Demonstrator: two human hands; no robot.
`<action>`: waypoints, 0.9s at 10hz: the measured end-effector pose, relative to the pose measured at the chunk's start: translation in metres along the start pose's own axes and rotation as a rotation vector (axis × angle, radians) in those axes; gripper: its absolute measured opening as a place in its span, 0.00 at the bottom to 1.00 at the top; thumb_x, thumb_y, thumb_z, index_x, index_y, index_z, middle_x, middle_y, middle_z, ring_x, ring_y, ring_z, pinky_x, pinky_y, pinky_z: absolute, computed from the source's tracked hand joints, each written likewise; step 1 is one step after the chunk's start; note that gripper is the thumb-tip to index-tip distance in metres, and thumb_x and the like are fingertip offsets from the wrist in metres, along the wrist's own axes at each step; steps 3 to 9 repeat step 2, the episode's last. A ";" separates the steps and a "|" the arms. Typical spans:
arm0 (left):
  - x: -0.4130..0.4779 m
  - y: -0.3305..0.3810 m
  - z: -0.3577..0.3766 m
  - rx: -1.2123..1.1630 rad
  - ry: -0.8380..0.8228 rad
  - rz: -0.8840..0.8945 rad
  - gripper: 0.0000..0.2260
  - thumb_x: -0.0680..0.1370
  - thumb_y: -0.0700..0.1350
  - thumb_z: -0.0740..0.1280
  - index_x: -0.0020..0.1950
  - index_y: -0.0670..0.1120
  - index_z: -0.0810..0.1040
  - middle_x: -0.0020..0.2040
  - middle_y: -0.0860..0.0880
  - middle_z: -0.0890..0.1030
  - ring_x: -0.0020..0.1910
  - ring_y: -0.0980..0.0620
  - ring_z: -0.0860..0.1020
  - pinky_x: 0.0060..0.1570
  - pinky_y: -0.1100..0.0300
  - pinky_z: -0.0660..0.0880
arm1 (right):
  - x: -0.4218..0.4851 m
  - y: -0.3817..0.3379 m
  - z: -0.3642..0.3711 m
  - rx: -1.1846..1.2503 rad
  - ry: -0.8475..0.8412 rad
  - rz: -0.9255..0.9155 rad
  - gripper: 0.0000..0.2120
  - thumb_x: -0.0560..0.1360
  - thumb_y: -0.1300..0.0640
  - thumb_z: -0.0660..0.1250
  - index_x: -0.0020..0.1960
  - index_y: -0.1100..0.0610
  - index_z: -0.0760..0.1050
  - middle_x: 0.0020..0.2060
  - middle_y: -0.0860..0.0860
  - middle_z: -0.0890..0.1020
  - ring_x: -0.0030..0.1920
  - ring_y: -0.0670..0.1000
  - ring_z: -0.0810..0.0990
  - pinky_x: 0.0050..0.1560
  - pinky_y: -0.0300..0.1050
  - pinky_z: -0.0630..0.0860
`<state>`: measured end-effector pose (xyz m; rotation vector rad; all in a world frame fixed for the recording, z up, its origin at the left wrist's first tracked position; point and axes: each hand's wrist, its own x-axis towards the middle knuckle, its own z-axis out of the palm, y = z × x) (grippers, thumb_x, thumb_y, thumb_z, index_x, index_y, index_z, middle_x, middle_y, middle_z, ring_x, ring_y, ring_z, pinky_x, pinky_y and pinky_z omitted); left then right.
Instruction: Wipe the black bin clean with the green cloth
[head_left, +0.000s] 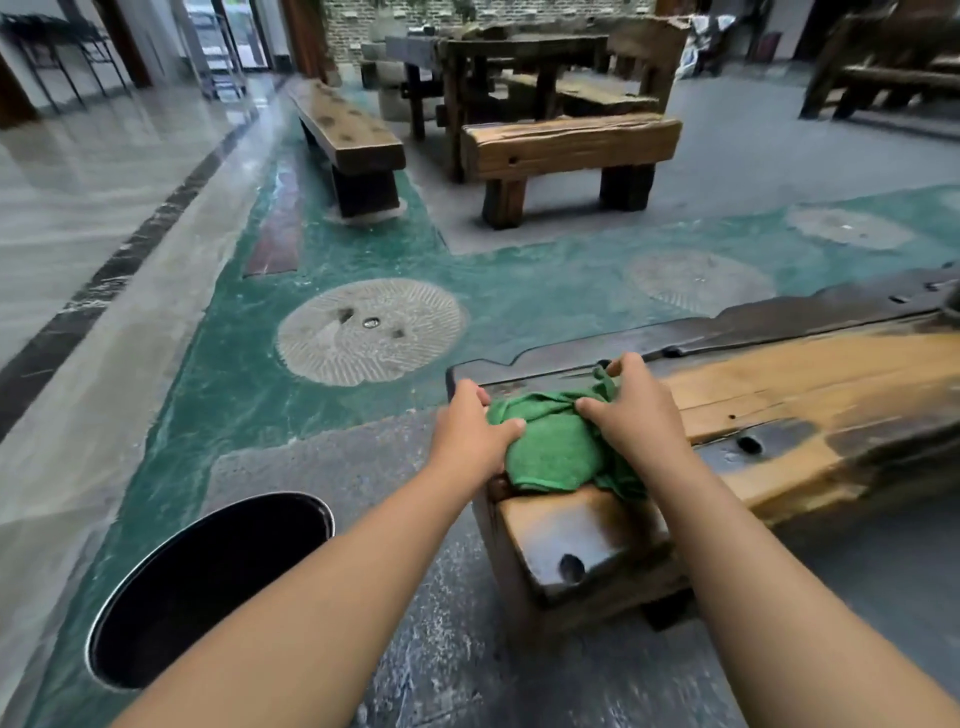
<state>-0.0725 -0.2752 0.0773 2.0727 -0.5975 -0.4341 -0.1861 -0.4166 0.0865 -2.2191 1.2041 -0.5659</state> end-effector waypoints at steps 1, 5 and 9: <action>0.002 -0.007 0.005 0.234 0.071 0.091 0.22 0.69 0.54 0.75 0.52 0.46 0.68 0.49 0.43 0.80 0.50 0.40 0.78 0.40 0.54 0.68 | -0.004 0.003 0.003 -0.150 0.010 -0.042 0.21 0.71 0.47 0.74 0.56 0.57 0.70 0.53 0.60 0.81 0.55 0.63 0.78 0.48 0.52 0.73; -0.003 -0.010 -0.013 0.237 -0.024 -0.042 0.27 0.70 0.57 0.74 0.57 0.43 0.66 0.54 0.40 0.79 0.52 0.37 0.79 0.45 0.49 0.75 | -0.023 -0.005 -0.005 -0.276 0.075 -0.094 0.21 0.73 0.48 0.71 0.58 0.59 0.70 0.55 0.61 0.76 0.58 0.65 0.74 0.54 0.57 0.74; -0.003 -0.010 -0.013 0.237 -0.024 -0.042 0.27 0.70 0.57 0.74 0.57 0.43 0.66 0.54 0.40 0.79 0.52 0.37 0.79 0.45 0.49 0.75 | -0.023 -0.005 -0.005 -0.276 0.075 -0.094 0.21 0.73 0.48 0.71 0.58 0.59 0.70 0.55 0.61 0.76 0.58 0.65 0.74 0.54 0.57 0.74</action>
